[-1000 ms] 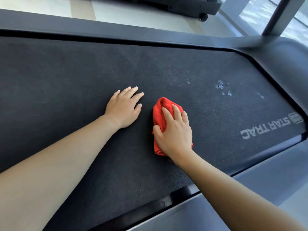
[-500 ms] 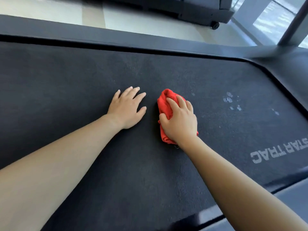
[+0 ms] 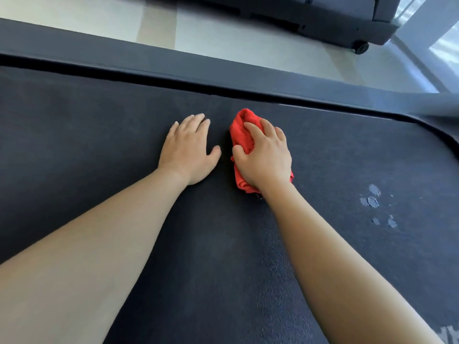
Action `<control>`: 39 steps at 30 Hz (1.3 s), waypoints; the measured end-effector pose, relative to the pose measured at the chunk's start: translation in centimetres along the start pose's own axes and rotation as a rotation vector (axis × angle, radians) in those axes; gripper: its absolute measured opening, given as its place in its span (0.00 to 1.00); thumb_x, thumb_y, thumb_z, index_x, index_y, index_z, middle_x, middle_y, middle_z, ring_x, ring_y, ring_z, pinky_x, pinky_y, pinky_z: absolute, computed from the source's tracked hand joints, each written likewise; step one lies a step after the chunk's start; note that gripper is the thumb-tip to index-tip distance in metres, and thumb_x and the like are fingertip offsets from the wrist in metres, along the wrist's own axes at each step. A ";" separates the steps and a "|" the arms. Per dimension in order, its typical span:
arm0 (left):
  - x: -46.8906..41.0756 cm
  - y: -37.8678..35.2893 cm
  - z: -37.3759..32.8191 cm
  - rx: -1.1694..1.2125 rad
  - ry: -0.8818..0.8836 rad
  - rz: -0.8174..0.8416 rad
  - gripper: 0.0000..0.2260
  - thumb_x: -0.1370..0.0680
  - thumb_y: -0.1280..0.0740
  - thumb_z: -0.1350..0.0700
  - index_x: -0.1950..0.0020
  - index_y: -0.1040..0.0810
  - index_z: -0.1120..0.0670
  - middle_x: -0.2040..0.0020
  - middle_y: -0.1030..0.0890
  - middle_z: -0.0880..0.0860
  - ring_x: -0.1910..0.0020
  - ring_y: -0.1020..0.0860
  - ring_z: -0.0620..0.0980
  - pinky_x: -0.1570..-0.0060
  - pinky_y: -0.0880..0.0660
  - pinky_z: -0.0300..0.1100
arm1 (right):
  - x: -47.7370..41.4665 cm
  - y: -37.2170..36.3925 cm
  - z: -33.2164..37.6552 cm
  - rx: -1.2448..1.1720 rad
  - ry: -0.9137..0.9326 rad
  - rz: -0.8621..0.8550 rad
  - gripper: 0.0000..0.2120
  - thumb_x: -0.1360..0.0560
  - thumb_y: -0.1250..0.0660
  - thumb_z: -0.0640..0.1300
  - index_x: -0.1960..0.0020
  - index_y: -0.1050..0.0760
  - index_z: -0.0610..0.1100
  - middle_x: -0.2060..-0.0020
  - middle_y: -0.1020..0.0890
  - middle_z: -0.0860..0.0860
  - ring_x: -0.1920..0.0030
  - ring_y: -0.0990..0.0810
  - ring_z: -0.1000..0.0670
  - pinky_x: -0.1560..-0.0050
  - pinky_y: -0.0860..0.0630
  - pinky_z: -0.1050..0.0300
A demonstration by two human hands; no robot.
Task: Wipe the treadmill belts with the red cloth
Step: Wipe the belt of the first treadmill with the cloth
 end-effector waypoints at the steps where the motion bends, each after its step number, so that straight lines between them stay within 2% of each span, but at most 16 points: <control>1: -0.1 -0.1 0.0 -0.011 0.003 0.010 0.29 0.22 0.43 0.44 0.24 0.43 0.55 0.23 0.44 0.51 0.24 0.48 0.49 0.26 0.52 0.50 | -0.8 -0.2 -0.1 -0.005 0.010 0.003 0.23 0.28 0.38 0.53 0.34 0.30 0.52 0.31 0.33 0.54 0.31 0.39 0.47 0.44 0.30 0.49; 11: -0.4 -0.1 -0.1 -0.059 0.022 0.068 0.28 0.21 0.44 0.45 0.23 0.44 0.53 0.22 0.46 0.49 0.23 0.51 0.47 0.25 0.54 0.48 | -5.0 -1.2 -0.4 -0.042 0.120 0.056 0.23 0.28 0.39 0.53 0.33 0.31 0.50 0.30 0.33 0.52 0.31 0.39 0.45 0.44 0.30 0.47; 19: -0.4 -0.3 0.1 -0.058 0.012 0.079 0.28 0.21 0.45 0.45 0.23 0.45 0.54 0.22 0.47 0.50 0.23 0.51 0.48 0.25 0.54 0.50 | -5.4 -1.1 -0.2 -0.020 0.081 0.084 0.25 0.27 0.40 0.54 0.31 0.33 0.51 0.28 0.36 0.52 0.30 0.40 0.45 0.41 0.30 0.46; 28: 0.1 0.1 0.0 -0.011 -0.033 0.073 0.27 0.20 0.46 0.46 0.24 0.44 0.56 0.23 0.45 0.53 0.24 0.49 0.52 0.26 0.52 0.51 | 4.3 1.4 -1.6 0.074 -0.046 0.089 0.26 0.27 0.38 0.54 0.30 0.35 0.54 0.27 0.39 0.53 0.28 0.42 0.45 0.41 0.31 0.48; 31: 1.0 -0.1 -0.4 -0.037 -0.030 0.077 0.26 0.20 0.46 0.47 0.24 0.44 0.56 0.23 0.45 0.54 0.24 0.48 0.52 0.26 0.51 0.52 | 7.2 2.0 -2.6 0.061 -0.030 0.065 0.27 0.28 0.38 0.54 0.30 0.35 0.54 0.27 0.39 0.54 0.28 0.42 0.46 0.41 0.31 0.48; 39: 2.9 0.0 -2.7 0.002 -0.039 0.040 0.23 0.20 0.44 0.50 0.26 0.37 0.56 0.24 0.39 0.53 0.25 0.44 0.52 0.27 0.48 0.53 | 6.6 2.6 -3.7 0.015 0.023 0.085 0.27 0.28 0.38 0.54 0.30 0.34 0.53 0.27 0.37 0.53 0.29 0.42 0.46 0.41 0.29 0.46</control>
Point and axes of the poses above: each hand's wrist, its own x-axis away from the middle knuckle, its own y-axis out of the back of the hand, z = x × y, the point moved 4 cm from there along -x, towards the middle knuckle
